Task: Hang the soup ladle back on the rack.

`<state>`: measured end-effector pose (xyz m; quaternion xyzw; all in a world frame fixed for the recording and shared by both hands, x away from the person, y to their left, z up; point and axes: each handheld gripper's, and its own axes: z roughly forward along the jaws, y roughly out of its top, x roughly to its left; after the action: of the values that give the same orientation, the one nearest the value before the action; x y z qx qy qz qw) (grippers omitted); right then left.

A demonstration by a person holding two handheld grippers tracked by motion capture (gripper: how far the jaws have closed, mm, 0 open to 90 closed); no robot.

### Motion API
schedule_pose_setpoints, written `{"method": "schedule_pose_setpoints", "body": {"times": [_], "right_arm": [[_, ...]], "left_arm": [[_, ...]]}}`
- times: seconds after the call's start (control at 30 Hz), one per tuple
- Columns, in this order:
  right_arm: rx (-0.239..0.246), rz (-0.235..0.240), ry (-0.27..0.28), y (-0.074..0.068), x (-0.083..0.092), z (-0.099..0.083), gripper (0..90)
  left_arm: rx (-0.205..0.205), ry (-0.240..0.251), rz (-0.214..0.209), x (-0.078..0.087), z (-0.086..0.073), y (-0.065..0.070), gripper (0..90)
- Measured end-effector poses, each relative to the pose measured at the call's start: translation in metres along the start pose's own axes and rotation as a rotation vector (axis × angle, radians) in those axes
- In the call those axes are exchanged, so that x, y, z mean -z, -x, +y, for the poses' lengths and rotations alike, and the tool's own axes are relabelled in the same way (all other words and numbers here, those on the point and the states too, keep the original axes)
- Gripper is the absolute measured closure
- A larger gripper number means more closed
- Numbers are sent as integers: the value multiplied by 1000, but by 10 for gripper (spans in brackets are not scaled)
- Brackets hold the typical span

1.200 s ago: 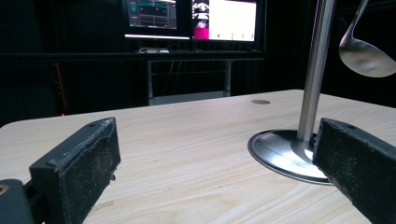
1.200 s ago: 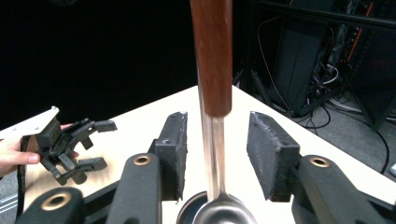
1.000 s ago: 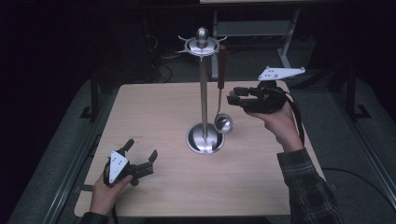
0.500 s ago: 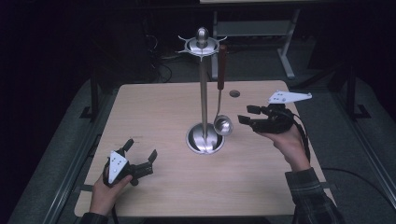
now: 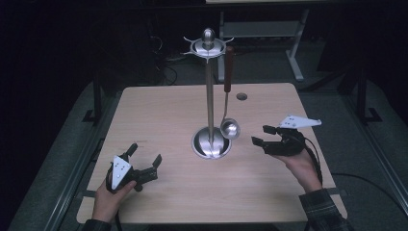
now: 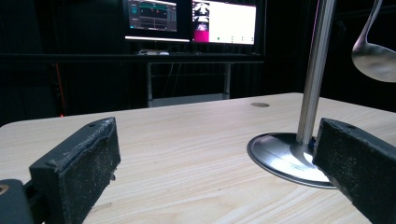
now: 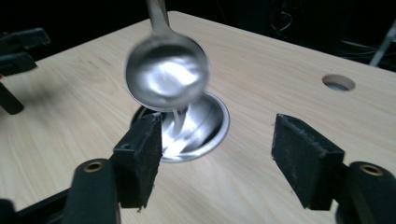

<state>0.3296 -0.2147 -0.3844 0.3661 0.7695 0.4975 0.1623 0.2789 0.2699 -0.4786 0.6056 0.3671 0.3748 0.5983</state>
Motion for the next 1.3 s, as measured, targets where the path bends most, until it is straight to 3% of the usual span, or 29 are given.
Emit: {"method": "schedule_pose_setpoints", "body": {"times": [0.37,0.87,1.3], "right_arm": [[-37,-57,-30,7,4,-41,276],[-75,-176,-55,9,14,-81,143],[-118,-236,-88,16,29,-108,128]], "left_arm": [[12,9,1,0,0,2,3],[13,18,4,0,0,2,3],[12,22,0,0,0,2,2]]}}
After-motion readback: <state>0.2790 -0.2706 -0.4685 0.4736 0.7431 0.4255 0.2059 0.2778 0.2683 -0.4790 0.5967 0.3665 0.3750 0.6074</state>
